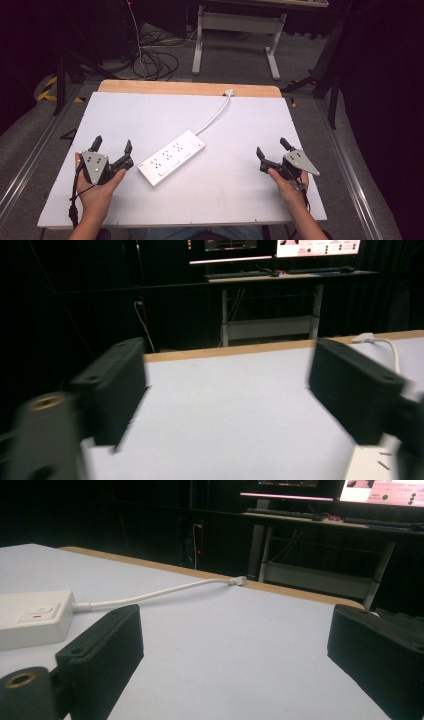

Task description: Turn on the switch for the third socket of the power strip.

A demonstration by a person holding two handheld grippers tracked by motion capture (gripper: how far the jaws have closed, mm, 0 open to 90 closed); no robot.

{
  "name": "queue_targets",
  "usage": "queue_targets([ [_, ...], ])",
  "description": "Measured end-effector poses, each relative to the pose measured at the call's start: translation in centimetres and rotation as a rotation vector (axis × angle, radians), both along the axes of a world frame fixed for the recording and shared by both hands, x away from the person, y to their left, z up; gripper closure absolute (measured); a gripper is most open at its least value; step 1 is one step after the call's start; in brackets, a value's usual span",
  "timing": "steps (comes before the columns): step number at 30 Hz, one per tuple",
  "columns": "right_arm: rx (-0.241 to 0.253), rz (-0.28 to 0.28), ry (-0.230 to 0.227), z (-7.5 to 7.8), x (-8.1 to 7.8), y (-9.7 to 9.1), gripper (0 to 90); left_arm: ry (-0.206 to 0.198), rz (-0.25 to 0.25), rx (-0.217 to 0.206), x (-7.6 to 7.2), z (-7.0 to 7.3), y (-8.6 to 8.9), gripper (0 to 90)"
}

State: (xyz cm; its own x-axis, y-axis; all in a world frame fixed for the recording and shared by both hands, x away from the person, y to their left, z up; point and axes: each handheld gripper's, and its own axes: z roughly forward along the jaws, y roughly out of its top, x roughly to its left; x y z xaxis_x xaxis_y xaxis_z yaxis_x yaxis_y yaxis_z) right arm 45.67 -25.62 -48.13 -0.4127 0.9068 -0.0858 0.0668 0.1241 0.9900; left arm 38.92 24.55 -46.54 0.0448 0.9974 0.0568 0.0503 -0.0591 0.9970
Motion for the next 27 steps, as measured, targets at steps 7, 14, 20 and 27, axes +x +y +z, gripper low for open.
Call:
queue_targets([
  [7,-0.003,0.003,0.001,-0.02,-0.02,0.03,8.5,-0.017,-0.008,-0.006,-0.25,0.31,0.03,49.0],
  [14,-0.003,0.002,0.001,-0.01,-0.01,0.0,8.6,-0.02,-0.009,-0.002,-0.28,0.35,-0.01,49.3],
  [20,-0.003,0.002,0.002,-0.01,-0.02,0.01,8.7,-0.021,-0.014,-0.013,-0.3,0.4,0.09,56.8],
  [27,-0.003,0.003,0.003,-0.04,-0.02,0.03,8.8,-0.018,-0.021,-0.027,-0.26,0.41,0.32,62.9],
])
